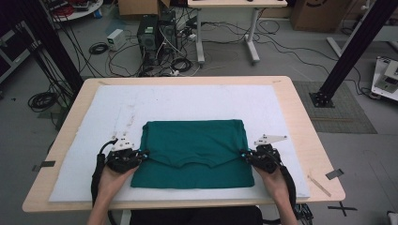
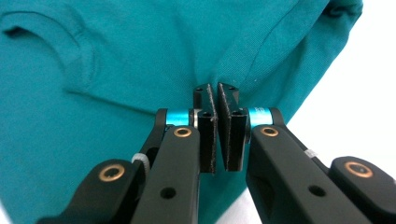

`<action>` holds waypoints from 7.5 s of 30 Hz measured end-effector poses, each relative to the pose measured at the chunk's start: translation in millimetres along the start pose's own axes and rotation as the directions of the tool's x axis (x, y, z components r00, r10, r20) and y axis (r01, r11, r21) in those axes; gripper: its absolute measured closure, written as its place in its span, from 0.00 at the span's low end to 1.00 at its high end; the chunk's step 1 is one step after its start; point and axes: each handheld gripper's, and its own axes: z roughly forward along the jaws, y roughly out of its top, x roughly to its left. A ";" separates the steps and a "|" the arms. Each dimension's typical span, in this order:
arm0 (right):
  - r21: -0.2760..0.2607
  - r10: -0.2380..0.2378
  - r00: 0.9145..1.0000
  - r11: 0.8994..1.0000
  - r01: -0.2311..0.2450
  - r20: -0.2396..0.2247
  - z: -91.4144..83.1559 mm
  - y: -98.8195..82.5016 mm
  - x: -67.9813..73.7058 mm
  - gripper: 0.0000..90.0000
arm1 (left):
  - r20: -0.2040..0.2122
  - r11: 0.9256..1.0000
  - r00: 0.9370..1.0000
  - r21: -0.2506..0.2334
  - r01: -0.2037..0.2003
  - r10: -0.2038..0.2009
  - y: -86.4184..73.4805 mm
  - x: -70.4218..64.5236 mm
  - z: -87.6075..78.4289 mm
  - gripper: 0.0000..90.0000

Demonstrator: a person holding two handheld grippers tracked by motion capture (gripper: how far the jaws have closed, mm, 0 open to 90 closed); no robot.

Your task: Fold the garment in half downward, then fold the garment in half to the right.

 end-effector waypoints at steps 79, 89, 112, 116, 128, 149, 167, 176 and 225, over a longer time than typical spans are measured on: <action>0.048 0.141 0.987 0.988 -0.144 0.075 39.1 51.9 -56.1 0.47 | -0.046 0.979 0.981 0.071 0.190 -0.187 39.7 77.1 40.4 0.52; 0.069 0.071 0.994 0.995 -0.077 0.083 47.4 55.5 -48.5 0.90 | -0.065 0.985 0.987 0.079 0.151 -0.146 39.4 68.9 47.5 0.92; -0.077 0.067 0.982 0.996 -0.055 0.175 19.4 43.3 -26.2 0.30 | -0.108 0.998 0.993 -0.051 0.047 -0.052 25.4 38.5 10.8 0.41; -0.096 0.058 0.986 0.994 -0.044 0.155 11.9 35.2 -18.3 0.29 | -0.102 0.999 0.995 -0.052 0.015 -0.020 20.4 27.3 2.2 0.39; -0.140 0.036 0.988 0.990 -0.015 0.150 -14.0 12.2 -8.7 0.30 | -0.050 1.000 0.999 -0.010 -0.019 0.018 5.5 -9.4 -23.1 0.37; -0.176 0.041 0.989 0.984 -0.015 0.145 -32.4 -2.9 -2.1 0.30 | -0.065 0.994 0.998 -0.111 0.018 -0.026 -11.6 -19.2 -47.2 0.35; -0.182 0.044 0.989 0.983 -0.019 0.138 -35.4 -3.9 -3.1 0.30 | -0.057 0.995 0.998 -0.094 0.012 -0.017 -13.1 -25.3 -40.9 0.35; -0.170 0.043 0.990 0.985 -0.020 0.131 -31.4 -2.6 -0.7 0.30 | -0.068 0.997 0.996 -0.063 0.048 -0.052 -12.7 -31.2 -35.6 0.35; -0.147 -0.180 0.984 0.973 0.179 0.005 28.1 80.5 78.8 0.30 | -0.053 1.000 0.999 -0.006 0.008 -0.009 -38.1 -50.9 -20.9 0.90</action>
